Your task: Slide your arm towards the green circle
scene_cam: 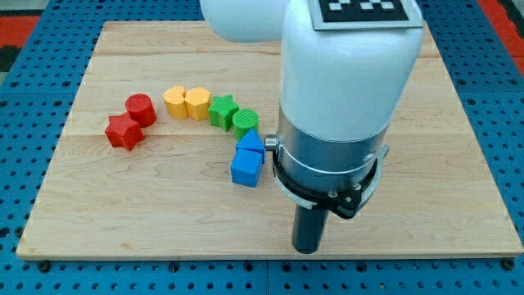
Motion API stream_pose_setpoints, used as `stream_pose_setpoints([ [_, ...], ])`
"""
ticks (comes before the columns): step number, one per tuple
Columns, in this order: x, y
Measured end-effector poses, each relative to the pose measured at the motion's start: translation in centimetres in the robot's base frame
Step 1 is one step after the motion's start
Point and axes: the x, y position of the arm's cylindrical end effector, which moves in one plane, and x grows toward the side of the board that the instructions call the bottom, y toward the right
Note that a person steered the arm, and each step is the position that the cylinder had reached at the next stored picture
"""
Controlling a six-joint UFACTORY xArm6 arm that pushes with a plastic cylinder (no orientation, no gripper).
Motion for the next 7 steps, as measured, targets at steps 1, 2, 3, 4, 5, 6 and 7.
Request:
stream_pose_setpoints([
  [1,0.1,0.3],
  [2,0.0,0.5],
  [3,0.0,0.5],
  [4,-1.2,0.5],
  [5,-5.2,0.5],
  [6,-8.8,1.3],
  [7,-15.5,2.1],
])
